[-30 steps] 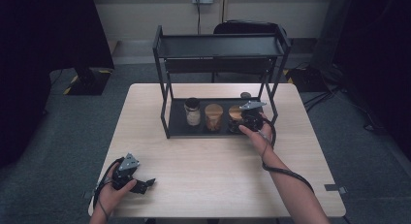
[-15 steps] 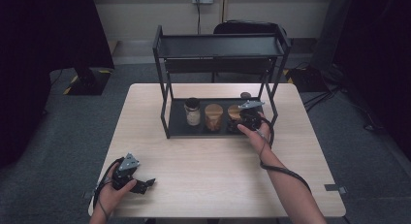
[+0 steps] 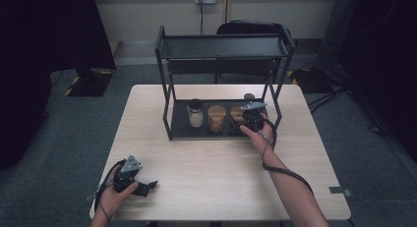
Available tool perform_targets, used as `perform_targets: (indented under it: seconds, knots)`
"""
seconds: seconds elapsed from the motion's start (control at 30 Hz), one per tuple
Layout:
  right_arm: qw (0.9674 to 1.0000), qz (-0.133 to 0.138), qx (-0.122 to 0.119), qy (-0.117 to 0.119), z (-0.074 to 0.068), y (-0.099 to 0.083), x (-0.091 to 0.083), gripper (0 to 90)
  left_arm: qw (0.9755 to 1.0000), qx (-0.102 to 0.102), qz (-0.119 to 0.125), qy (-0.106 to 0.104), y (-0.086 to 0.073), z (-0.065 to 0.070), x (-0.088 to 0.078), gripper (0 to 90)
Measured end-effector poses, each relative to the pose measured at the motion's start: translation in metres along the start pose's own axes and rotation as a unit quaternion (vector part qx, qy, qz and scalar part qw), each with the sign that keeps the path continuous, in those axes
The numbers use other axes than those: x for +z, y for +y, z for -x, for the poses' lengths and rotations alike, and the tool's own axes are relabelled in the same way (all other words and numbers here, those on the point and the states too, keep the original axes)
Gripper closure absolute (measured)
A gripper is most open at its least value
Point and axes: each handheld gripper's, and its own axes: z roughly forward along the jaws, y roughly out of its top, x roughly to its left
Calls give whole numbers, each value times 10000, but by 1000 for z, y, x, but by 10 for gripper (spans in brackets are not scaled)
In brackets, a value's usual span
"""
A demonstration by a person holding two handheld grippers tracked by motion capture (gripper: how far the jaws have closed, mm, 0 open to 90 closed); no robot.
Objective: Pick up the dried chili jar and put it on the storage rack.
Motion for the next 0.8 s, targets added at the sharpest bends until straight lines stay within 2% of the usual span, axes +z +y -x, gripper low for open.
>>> perform_targets:
  seconds: [0.8]
  knots:
    - [9999,26,70,-67,3,2,8,252,10000,-1,0,-1,0,0,0,2]
